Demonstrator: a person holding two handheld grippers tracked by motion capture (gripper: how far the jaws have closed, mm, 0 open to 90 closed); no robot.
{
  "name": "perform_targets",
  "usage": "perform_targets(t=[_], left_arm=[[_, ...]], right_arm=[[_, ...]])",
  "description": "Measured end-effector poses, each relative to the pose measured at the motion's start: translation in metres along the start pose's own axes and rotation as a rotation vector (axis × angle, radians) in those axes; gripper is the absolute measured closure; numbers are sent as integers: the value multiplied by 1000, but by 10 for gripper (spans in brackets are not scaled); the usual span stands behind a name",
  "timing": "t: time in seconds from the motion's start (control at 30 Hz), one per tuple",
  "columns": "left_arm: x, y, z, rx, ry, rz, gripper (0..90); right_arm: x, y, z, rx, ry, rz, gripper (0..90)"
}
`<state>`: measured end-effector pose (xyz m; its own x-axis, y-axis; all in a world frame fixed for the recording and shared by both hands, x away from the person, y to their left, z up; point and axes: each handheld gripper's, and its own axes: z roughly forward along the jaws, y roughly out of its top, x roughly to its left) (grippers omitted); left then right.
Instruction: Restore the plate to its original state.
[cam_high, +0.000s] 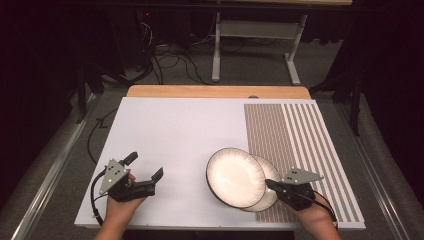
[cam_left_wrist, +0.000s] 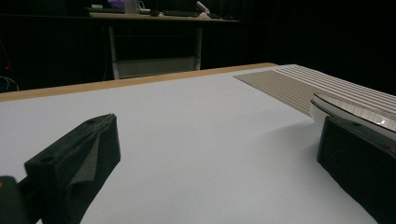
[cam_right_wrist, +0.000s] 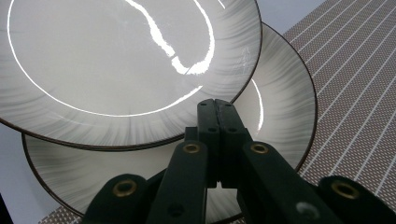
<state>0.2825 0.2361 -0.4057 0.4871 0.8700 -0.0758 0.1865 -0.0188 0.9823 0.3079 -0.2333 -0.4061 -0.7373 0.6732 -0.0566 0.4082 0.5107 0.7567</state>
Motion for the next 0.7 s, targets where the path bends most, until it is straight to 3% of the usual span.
perform_targets(t=[0.7], left_arm=[[0, 0, 0, -1, -7, 3, 1]], right_arm=[[-6, -2, -6, -8, -22, 13, 900]])
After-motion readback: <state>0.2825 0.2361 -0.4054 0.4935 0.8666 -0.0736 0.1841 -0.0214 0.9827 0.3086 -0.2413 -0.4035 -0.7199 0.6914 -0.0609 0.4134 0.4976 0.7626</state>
